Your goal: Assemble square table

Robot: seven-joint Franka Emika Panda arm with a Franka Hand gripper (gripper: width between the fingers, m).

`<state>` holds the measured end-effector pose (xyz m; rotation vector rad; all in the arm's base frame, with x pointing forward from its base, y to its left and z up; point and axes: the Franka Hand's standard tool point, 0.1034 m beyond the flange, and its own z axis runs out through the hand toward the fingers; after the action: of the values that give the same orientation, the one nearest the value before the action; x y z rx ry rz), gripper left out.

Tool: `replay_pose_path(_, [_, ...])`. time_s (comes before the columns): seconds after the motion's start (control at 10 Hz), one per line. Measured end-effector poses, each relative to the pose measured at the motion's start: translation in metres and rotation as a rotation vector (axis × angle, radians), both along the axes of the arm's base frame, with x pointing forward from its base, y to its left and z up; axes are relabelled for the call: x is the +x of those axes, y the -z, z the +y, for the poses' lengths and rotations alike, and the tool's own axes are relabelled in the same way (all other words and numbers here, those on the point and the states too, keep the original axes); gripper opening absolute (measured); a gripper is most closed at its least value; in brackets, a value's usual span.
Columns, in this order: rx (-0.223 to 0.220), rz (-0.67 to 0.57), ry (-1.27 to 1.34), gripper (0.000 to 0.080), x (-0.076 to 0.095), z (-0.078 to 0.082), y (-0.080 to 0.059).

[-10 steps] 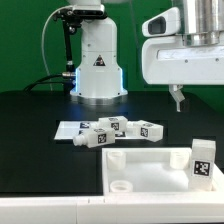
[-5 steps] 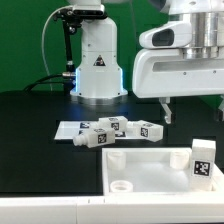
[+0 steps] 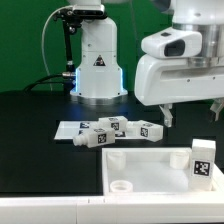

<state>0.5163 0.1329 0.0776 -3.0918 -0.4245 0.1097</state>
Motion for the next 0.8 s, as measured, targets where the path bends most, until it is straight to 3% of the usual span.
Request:
replay_pose_path(0.5, [-0.006, 0.018, -0.068, 0.0648, -0.009, -0.004, 0.006])
replay_pose_path(0.6, [-0.025, 0.138, -0.042, 0.0648, -0.024, -0.006, 0.008])
replay_pose_path(0.8, [-0.143, 0.363, -0.045, 0.0648, -0.042, -0.01, 0.003])
